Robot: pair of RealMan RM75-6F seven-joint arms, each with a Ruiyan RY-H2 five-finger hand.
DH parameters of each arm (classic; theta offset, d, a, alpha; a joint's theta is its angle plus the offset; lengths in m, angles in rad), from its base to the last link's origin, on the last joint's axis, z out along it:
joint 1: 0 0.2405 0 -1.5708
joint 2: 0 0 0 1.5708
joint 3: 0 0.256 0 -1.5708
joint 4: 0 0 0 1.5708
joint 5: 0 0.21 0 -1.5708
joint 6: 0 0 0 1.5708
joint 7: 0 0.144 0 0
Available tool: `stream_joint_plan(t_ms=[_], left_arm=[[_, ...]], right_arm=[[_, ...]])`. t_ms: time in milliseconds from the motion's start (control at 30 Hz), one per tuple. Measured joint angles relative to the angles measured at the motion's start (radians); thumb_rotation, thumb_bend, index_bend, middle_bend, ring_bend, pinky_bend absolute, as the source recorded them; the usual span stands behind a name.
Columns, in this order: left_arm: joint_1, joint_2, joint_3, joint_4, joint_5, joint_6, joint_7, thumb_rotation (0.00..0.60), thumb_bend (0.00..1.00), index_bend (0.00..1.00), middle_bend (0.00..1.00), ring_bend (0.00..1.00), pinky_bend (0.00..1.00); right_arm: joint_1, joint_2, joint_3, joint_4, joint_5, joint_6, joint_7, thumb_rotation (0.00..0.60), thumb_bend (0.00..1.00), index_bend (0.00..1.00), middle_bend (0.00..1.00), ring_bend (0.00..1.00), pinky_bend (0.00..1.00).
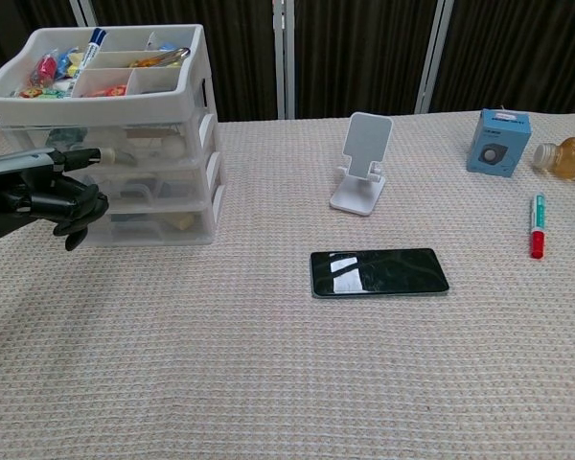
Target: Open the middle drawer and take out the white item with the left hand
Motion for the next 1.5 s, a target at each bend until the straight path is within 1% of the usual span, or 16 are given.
stream_joint_plan(t_ms=[633,967,1233,1400,1500], left_arm=[[0.030,0.015,0.059,-0.013,0.085,0.046,-0.034,0.600,0.79,0.13,0.79,0.80,0.67],[0.066,0.045,0.099,-0.025,0.155,0.111,-0.067,0.600,0.78,0.13,0.79,0.80,0.67],[0.089,0.061,0.122,-0.030,0.178,0.146,-0.091,0.600,0.79,0.14,0.79,0.80,0.67],[0.102,0.067,0.149,-0.034,0.211,0.170,-0.070,0.600,0.78,0.15,0.79,0.80,0.67],[0.109,0.065,0.161,-0.030,0.229,0.189,-0.007,0.600,0.79,0.15,0.79,0.80,0.67]], right_arm=[[-0.005,0.008,-0.002,-0.013,-0.009,0.012,0.008,0.600,0.00,0.00,0.00,0.00,0.00],[-0.007,0.003,-0.004,-0.016,-0.014,0.018,-0.001,0.600,0.00,0.00,0.00,0.00,0.00],[-0.009,0.003,-0.005,-0.017,-0.016,0.019,-0.001,0.600,0.00,0.00,0.00,0.00,0.00],[-0.009,0.003,-0.005,-0.017,-0.017,0.019,-0.001,0.600,0.00,0.00,0.00,0.00,0.00],[-0.009,0.003,-0.006,-0.019,-0.019,0.019,0.000,0.600,0.00,0.00,0.00,0.00,0.00]])
